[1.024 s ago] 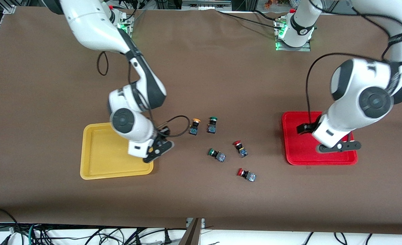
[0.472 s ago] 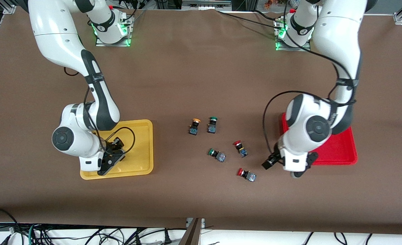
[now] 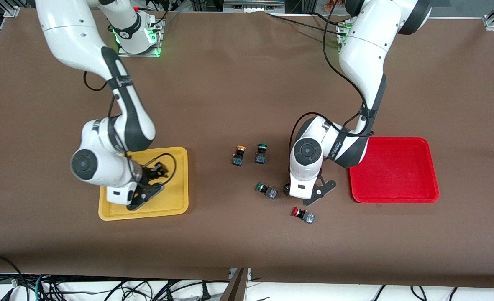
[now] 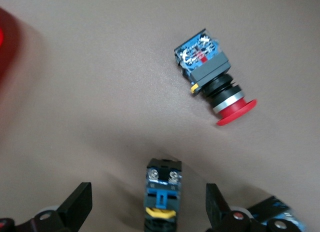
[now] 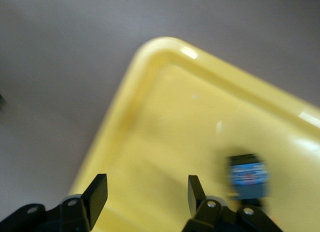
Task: Place red and yellow buttons in trays
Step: 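Place yellow in the yellow tray while the left gripper reaches red, then grasp the yellow button with the right gripper while the left gripper carries red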
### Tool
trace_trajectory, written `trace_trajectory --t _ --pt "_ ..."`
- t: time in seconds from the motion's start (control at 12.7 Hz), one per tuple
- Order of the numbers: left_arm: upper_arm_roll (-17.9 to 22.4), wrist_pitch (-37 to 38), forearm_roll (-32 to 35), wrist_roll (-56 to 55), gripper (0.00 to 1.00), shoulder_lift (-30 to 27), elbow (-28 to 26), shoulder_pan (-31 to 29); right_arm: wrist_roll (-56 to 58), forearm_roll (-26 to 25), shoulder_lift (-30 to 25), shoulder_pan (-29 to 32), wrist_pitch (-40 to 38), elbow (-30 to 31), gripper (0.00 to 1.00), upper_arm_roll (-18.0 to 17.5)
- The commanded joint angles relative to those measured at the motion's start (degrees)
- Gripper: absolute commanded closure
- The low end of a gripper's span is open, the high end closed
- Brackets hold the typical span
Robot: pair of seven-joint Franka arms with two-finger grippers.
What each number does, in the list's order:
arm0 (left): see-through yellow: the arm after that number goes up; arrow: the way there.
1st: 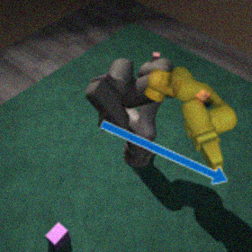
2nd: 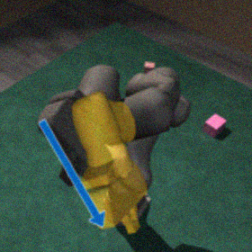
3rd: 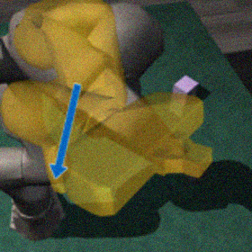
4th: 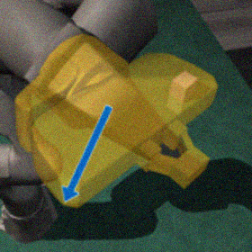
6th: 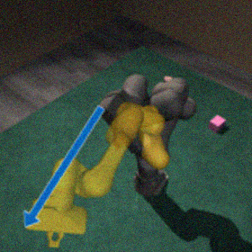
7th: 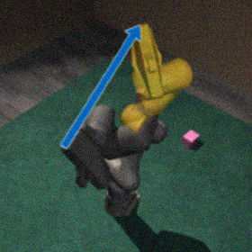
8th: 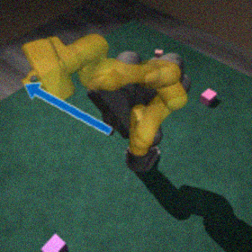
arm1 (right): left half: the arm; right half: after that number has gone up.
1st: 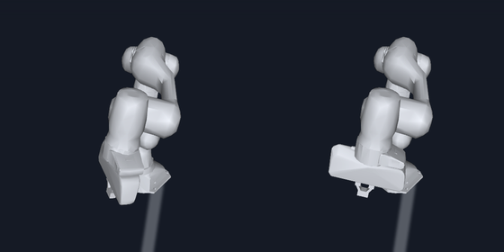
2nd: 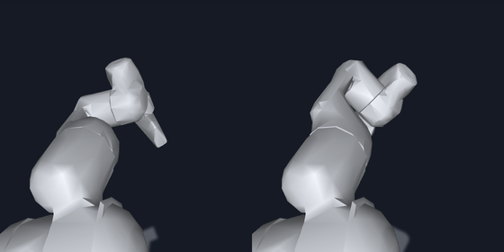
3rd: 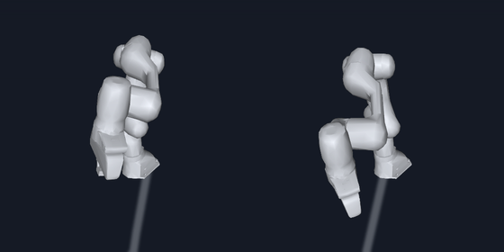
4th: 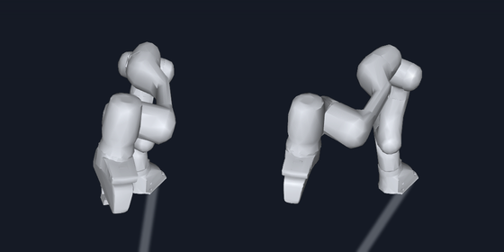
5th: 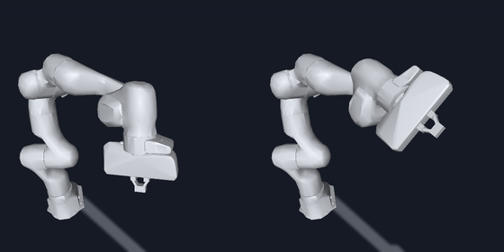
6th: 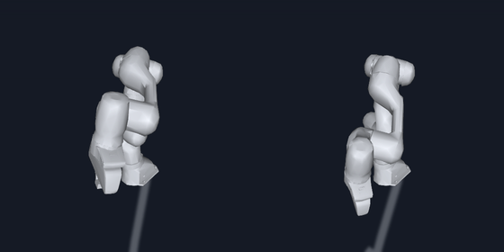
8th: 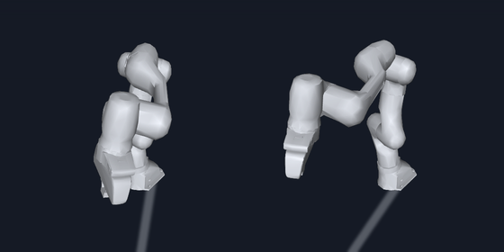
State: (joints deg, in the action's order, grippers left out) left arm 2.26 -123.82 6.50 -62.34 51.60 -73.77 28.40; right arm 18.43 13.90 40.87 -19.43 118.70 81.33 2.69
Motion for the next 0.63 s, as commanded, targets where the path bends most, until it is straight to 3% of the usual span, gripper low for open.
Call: trace_trajectory --t 0.0,0.08,0.24,0.31,0.55 --pt "-1.0 -2.6 -1.0 3.4 0.13 0.4 -0.5 0.2 -18.1 0.6 -1.0 -0.8 -0.6 0.8 0.26 -4.8" --pt "-1.6 -2.8 -1.1 3.4 0.52 0.5 -1.4 0.3 -28.7 -0.4 -0.8 -2.3 -0.2 0.4 0.27 -5.9" --pt "-1.6 -2.9 -1.1 3.5 0.92 0.9 -1.7 0.3 -43.5 -2.5 1.4 -7.8 2.0 -2.0 0.26 -5.8" --pt "-1.6 -2.9 -1.1 3.5 1.0 0.8 -1.7 0.2 -49.2 -3.0 2.2 -8.9 3.2 -2.1 0.26 -5.8" --pt "-1.6 1.8 -1.1 15.1 1.0 -0.8 -1.6 -2.7 -57.8 -3.0 6.2 -12.6 10.4 -2.1 0.26 -5.8"
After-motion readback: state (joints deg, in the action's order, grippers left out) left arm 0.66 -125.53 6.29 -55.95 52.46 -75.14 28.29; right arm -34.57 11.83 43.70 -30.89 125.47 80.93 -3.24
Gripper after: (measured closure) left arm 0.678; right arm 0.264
